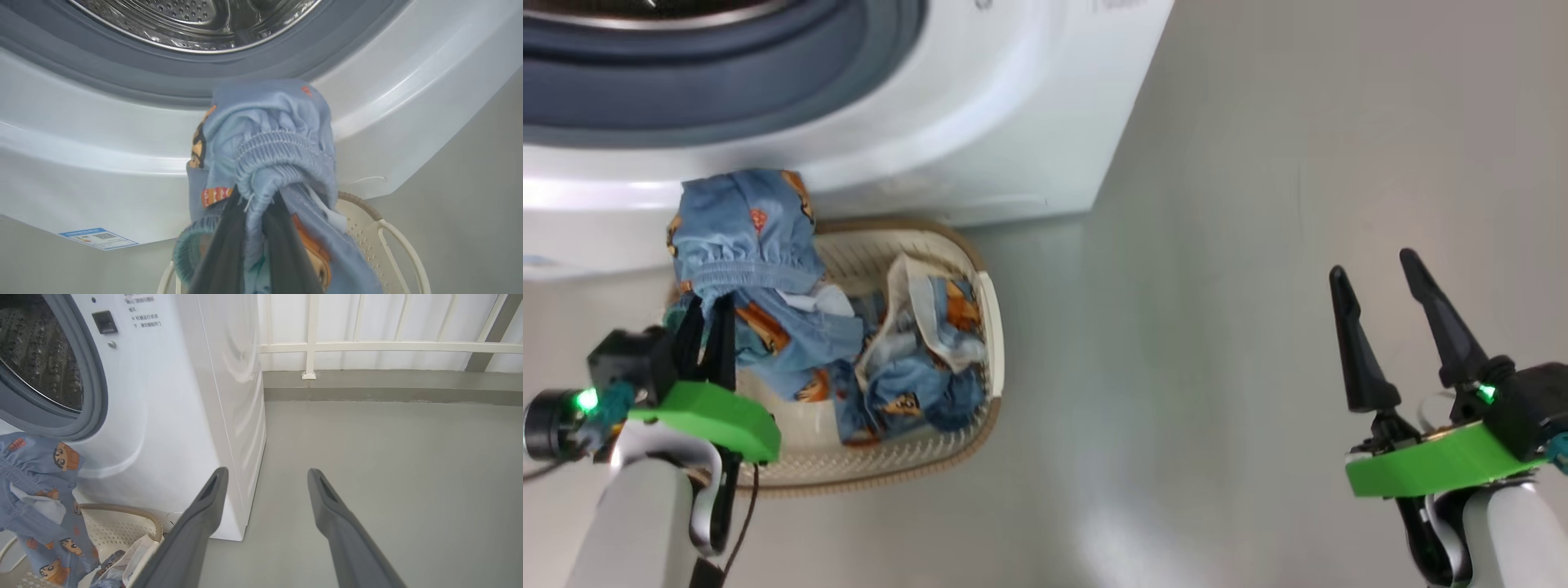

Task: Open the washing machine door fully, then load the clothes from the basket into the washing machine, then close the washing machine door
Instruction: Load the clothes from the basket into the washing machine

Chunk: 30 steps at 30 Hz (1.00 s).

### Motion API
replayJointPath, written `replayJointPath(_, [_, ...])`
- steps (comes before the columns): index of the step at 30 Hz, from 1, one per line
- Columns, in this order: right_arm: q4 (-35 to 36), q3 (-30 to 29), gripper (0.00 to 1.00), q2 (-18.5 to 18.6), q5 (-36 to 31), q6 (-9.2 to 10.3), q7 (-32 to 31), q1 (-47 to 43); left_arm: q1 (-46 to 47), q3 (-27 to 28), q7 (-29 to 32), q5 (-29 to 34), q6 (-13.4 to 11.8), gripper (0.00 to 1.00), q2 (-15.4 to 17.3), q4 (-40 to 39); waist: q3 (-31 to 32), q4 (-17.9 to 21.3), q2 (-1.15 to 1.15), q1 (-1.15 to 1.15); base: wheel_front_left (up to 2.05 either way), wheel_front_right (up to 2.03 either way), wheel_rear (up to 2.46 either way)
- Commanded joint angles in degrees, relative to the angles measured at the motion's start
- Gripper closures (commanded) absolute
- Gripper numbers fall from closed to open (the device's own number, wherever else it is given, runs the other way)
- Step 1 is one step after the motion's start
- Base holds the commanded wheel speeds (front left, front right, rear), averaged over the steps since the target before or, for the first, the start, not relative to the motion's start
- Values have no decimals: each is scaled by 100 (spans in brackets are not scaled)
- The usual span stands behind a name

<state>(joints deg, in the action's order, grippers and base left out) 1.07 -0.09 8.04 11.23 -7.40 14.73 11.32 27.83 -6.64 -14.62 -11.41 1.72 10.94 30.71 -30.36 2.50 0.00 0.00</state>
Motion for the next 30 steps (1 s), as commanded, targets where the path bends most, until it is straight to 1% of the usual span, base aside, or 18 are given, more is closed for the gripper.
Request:
replayJointPath(1, [90, 174, 0, 60, 50, -9, 27, -199, -298, 329, -38, -6, -44, 100, 114, -506, 619, -151, 0, 0, 0, 0, 0])
replayJointPath(2, [90, 174, 0, 60, 50, -9, 27, -199, -298, 329, -38, -6, -44, 100, 114, -506, 619, -151, 0, 0, 0, 0, 0])
replayJointPath(8, [-17, 269, 0, 66, 97, -9, 27, -412, -925, 701, -38, 43, -56, 100, -146, -1618, 1259, -166, 0, 0, 0, 0, 0])
replayJointPath(15, [-9, 289, 0, 66, 121, -9, 27, -621, -1344, 913, -38, 153, -77, 100, -279, -2543, 1686, -181, 0, 0, 0, 0, 0])
replayJointPath(21, [7, 311, 0, 59, 113, -9, 27, -767, -1764, 979, -38, 241, -173, 100, -332, -2888, 2037, -147, 0, 0, 0, 0, 0])
replayJointPath(30, [-2, 341, 0, 41, 132, -9, 27, -1046, -2492, 1085, -31, 205, -357, 100, -393, -3160, 2431, -135, 0, 0, 0, 0, 0])
